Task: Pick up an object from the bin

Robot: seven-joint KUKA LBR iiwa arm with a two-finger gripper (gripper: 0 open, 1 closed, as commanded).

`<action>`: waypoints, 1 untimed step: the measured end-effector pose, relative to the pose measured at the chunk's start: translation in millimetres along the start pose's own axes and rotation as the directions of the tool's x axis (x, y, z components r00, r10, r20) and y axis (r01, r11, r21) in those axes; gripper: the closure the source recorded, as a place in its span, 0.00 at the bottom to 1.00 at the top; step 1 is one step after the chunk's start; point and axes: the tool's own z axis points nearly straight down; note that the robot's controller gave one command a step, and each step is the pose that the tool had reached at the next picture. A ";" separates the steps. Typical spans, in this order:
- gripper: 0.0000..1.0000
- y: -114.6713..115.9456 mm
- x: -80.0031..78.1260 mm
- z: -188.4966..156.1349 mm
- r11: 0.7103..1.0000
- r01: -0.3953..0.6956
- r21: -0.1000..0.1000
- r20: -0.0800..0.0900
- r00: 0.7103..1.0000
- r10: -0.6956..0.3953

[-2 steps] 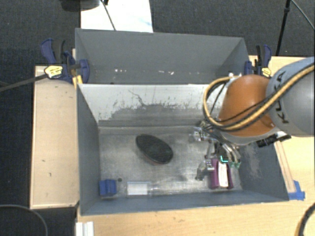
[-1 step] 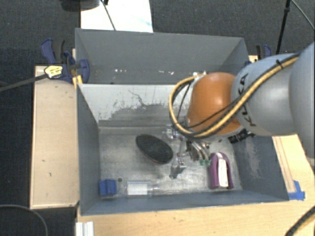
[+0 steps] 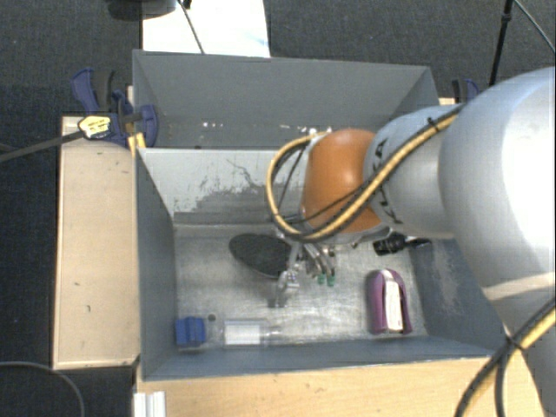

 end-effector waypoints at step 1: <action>1.00 -0.1 0.7 -1.6 1.000 0.001 0.000 -0.003 1.000 -0.001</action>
Offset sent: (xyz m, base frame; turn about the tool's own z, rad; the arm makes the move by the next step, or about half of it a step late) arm 0.0000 0.0000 0.0000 0.0000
